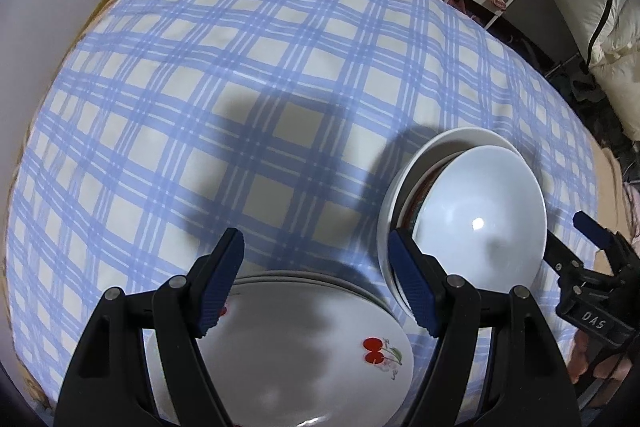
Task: Organize plates and bowls
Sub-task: 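Grasp the rim of the bowl stack with both grippers and lift it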
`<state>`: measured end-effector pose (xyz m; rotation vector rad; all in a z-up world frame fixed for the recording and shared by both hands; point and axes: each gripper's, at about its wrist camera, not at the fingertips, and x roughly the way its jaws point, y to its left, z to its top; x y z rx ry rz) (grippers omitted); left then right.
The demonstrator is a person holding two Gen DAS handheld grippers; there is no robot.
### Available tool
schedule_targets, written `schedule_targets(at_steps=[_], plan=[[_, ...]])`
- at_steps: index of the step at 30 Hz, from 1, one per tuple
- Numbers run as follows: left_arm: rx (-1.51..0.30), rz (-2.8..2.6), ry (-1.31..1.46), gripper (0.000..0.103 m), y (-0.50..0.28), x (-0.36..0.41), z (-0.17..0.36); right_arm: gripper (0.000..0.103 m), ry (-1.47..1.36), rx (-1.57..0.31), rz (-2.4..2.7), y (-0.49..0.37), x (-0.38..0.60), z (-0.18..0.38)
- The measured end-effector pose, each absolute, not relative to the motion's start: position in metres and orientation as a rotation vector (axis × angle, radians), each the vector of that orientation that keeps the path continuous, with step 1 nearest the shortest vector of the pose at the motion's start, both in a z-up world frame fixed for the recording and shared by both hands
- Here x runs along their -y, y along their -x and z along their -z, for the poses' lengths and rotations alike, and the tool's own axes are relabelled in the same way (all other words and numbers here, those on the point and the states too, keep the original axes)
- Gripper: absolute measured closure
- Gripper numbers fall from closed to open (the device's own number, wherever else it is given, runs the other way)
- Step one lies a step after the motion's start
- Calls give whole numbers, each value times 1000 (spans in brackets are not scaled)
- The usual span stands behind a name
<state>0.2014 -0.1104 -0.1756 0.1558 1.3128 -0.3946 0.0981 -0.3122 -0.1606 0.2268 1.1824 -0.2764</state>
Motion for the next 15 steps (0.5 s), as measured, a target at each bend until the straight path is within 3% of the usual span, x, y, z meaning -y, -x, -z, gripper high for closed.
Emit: schedule_targets(at_steps=[15], plan=[[-1314, 362, -183, 29, -206, 114, 180, 0, -213, -1230, 283, -103, 303, 161]])
